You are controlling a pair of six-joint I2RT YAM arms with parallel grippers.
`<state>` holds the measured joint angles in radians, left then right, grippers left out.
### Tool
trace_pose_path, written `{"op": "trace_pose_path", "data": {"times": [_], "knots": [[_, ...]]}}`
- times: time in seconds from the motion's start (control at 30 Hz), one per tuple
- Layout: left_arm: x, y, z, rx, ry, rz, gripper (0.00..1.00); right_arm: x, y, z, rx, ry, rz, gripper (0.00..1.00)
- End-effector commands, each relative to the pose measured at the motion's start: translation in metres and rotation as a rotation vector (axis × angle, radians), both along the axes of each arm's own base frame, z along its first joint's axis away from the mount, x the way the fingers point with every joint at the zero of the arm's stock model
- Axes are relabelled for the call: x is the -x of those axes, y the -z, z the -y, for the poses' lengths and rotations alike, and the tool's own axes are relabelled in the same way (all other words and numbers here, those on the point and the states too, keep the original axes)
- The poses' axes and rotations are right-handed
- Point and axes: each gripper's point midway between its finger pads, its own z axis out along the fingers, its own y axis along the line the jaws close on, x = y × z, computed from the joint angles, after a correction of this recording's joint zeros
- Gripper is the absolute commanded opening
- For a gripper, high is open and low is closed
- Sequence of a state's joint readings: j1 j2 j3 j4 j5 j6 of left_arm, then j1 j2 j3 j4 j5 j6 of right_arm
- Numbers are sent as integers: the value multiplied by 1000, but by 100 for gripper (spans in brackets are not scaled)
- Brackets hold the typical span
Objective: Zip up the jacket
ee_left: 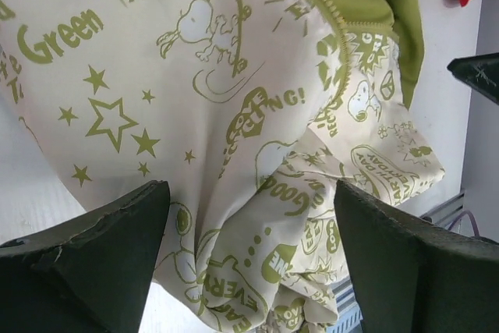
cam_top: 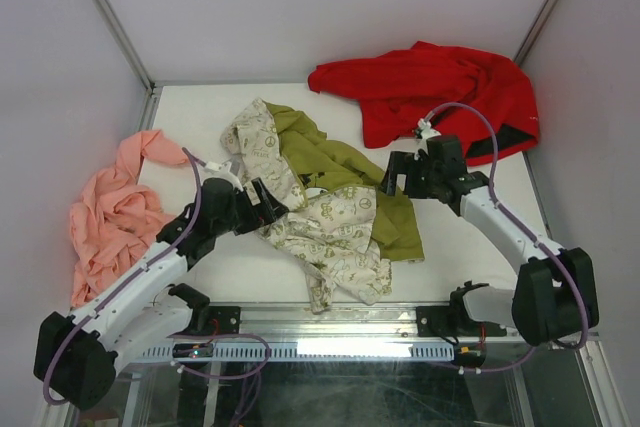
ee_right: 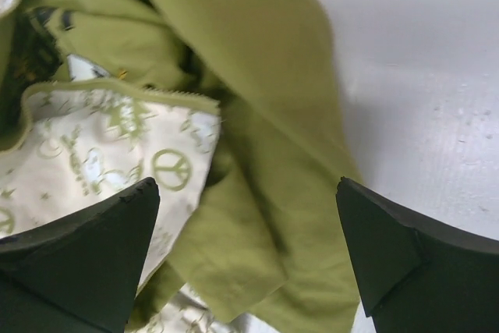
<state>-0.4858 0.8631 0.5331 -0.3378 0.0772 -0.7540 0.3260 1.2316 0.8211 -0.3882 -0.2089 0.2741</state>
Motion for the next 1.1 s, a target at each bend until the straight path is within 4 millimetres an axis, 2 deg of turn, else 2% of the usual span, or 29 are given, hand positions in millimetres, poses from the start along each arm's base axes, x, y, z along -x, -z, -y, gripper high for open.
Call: {"op": "trace_pose_path", "data": {"times": [0.0, 0.2, 0.3, 0.47, 0.53, 0.63, 0.7, 0.8, 0.93, 1.0, 1.07], "knots": [[5, 7, 9, 64, -7, -53, 89, -28, 6, 13, -41, 83, 38, 99], [-8, 41, 2, -32, -49, -107, 85, -33, 48, 14, -29, 93, -64, 99], [-22, 53, -3, -86, -78, -106, 73, -26, 62, 8, -54, 74, -104, 95], [-65, 53, -21, -218, -136, -63, 40, -15, 70, 2, -93, 44, -136, 70], [-89, 47, -28, -276, -156, -39, 26, -12, 69, 0, -105, 40, -138, 54], [-126, 44, -46, -349, -200, -37, 12, -6, 59, -5, -139, 17, -126, 28], [-153, 42, -56, -382, -232, -33, 8, 0, 52, -8, -149, 9, -111, 14], [-195, 29, -68, -476, -259, 14, 6, 8, 38, -17, -162, -20, -87, 3], [-248, -5, -71, -591, -242, 118, 10, 24, 17, -41, -186, -74, -50, 0], [-265, -20, -75, -637, -254, 151, 16, 31, 8, -52, -201, -95, -34, 0], [-268, -25, -81, -671, -271, 150, 24, 36, 1, -63, -212, -111, -20, 0]]}}
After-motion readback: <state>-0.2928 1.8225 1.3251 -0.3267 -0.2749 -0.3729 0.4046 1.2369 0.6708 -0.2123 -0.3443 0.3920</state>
